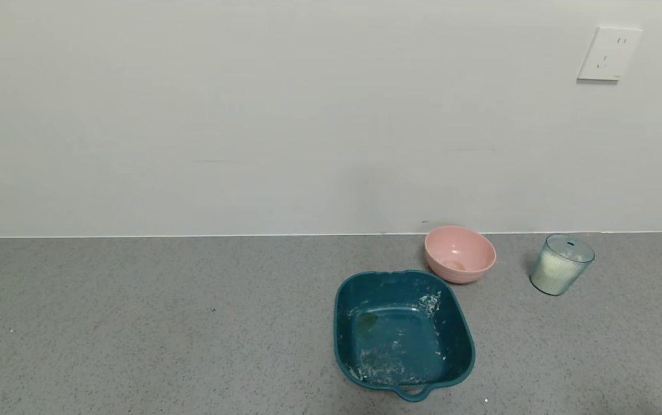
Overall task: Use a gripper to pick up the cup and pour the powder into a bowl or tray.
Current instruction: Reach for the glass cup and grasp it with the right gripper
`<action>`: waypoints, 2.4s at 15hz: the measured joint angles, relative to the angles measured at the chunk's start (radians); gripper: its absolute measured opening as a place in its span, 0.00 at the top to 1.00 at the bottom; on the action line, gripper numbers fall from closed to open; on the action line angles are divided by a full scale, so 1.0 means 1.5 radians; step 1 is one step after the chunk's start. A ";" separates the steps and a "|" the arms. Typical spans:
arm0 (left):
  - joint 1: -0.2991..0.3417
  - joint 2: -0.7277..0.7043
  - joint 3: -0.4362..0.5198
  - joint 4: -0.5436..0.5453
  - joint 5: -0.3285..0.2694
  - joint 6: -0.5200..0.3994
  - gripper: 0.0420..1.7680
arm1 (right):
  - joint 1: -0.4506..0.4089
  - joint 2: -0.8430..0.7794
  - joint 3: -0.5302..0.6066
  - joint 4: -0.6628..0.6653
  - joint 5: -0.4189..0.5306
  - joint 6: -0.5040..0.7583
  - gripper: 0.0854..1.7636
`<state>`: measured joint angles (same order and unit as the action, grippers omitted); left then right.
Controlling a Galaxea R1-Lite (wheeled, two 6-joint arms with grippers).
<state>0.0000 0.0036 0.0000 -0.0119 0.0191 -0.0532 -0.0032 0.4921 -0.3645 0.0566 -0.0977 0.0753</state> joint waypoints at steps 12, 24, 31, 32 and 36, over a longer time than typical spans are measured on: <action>0.000 0.000 0.000 0.000 0.000 0.000 0.03 | -0.167 0.461 -0.088 -0.086 0.120 0.003 0.03; 0.000 0.000 0.000 0.000 0.000 0.000 0.03 | -0.165 0.736 -0.067 -0.354 0.138 -0.024 0.03; 0.000 0.000 0.000 0.000 0.000 0.000 0.03 | -0.159 0.855 -0.051 -0.548 0.158 -0.026 0.03; 0.000 0.000 0.000 0.000 0.000 0.000 0.03 | -0.158 0.874 -0.050 -0.583 0.158 -0.026 0.03; 0.000 0.000 0.000 0.001 0.000 0.000 0.03 | -0.155 0.942 -0.054 -0.677 0.159 -0.024 0.03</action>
<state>0.0000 0.0036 0.0000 -0.0111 0.0196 -0.0532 -0.2351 1.9051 -0.4453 -0.9596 0.1413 0.0394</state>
